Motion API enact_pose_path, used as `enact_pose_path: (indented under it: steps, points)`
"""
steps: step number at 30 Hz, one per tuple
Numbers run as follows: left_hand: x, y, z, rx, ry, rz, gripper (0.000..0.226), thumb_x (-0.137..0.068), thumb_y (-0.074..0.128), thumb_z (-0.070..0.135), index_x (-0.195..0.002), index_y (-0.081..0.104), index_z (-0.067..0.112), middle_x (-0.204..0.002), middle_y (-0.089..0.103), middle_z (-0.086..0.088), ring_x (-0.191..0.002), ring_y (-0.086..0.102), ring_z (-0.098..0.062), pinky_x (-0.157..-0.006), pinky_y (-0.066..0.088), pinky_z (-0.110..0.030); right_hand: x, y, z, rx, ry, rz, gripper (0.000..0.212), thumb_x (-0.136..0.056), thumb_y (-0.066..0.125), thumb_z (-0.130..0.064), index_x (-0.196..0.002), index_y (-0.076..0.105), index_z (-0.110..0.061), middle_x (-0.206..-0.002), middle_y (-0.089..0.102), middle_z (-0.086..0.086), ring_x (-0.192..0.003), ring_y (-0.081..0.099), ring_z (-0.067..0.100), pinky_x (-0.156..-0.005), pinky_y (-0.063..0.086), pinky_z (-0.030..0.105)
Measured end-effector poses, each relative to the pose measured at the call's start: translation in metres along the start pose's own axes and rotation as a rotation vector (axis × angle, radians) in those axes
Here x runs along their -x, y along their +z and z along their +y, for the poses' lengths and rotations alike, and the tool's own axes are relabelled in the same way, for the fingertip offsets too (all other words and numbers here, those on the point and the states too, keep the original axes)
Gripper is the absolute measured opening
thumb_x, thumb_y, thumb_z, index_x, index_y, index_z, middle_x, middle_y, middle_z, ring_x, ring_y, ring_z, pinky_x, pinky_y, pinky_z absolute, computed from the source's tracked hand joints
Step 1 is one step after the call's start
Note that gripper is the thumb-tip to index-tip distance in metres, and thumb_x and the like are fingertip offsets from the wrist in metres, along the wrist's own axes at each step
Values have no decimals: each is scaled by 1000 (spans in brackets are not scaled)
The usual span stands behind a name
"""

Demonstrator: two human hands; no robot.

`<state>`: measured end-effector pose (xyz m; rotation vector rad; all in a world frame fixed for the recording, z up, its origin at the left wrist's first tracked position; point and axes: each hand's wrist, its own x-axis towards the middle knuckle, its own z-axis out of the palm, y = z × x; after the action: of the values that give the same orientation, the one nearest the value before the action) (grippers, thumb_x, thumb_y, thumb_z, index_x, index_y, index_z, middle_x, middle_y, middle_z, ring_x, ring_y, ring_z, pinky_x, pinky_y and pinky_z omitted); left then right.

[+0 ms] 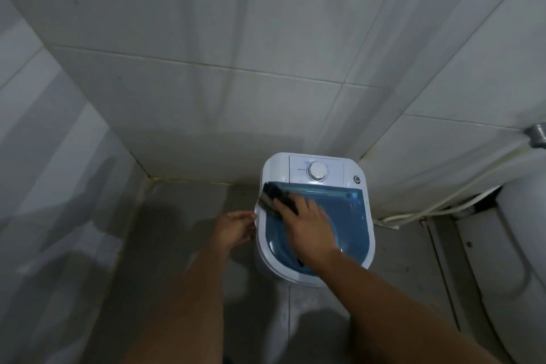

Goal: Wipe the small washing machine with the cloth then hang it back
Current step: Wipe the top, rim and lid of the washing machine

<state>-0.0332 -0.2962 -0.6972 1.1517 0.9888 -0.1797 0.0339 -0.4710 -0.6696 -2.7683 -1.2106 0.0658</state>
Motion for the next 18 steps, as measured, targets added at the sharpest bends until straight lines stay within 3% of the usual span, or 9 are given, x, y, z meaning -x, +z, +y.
enact_pose_path:
  steps: [2, 3, 6, 8, 11, 15, 18]
  points:
    - [-1, 0, -2, 12, 3, 9, 8, -92, 63, 6, -94, 69, 10, -75, 67, -14, -59, 63, -17, -57, 54, -22, 12, 6, 15, 69, -267, -5, 69, -76, 68, -20, -142, 51, -28, -132, 55, 13, -99, 59, 36, -79, 51, 47]
    - [-2, 0, -3, 13, -1, 9, 8, -91, 64, 6, -93, 69, 12, -76, 67, -13, -61, 63, -18, -60, 54, -23, 2, 3, 25, 109, -346, -21, 68, -78, 68, -21, -143, 50, -29, -135, 55, 12, -102, 58, 35, -81, 51, 47]
    - [-4, 0, -3, 1, -6, -4, 14, -89, 68, 11, -103, 72, 10, -82, 70, -12, -73, 65, -23, -74, 55, -30, -63, -17, 35, 200, -192, -35, 68, -87, 64, -20, -149, 40, -33, -143, 47, 13, -114, 51, 36, -92, 47, 50]
    - [-5, 0, -3, -4, 4, 1, 18, -88, 69, 11, -105, 72, 7, -82, 71, -12, -71, 65, -22, -73, 56, -30, -112, -30, 27, 203, -9, -52, 66, -87, 62, -19, -149, 41, -29, -142, 43, 15, -118, 48, 38, -93, 43, 49]
    - [-5, -1, -3, -9, 9, 0, 18, -88, 70, 13, -105, 73, 9, -91, 74, -14, -78, 68, -24, -72, 57, -30, -148, -39, 8, 256, 100, -118, 53, -88, 58, -17, -140, 50, -22, -135, 44, 14, -115, 48, 36, -88, 43, 46]
    - [-7, -1, -5, -11, -3, 3, 22, -87, 71, 16, -107, 73, 8, -96, 75, -17, -83, 69, -25, -79, 57, -35, -116, -28, -13, 230, 59, -97, 49, -91, 54, -17, -139, 49, -23, -140, 42, 13, -122, 45, 37, -89, 43, 47]
    - [-5, -1, -4, 3, -16, -6, 16, -89, 68, 13, -104, 71, 9, -87, 72, -13, -75, 67, -22, -71, 55, -30, -70, -27, -27, 197, -143, -164, 49, -92, 56, -20, -141, 50, -22, -141, 41, 14, -122, 45, 38, -92, 44, 50]
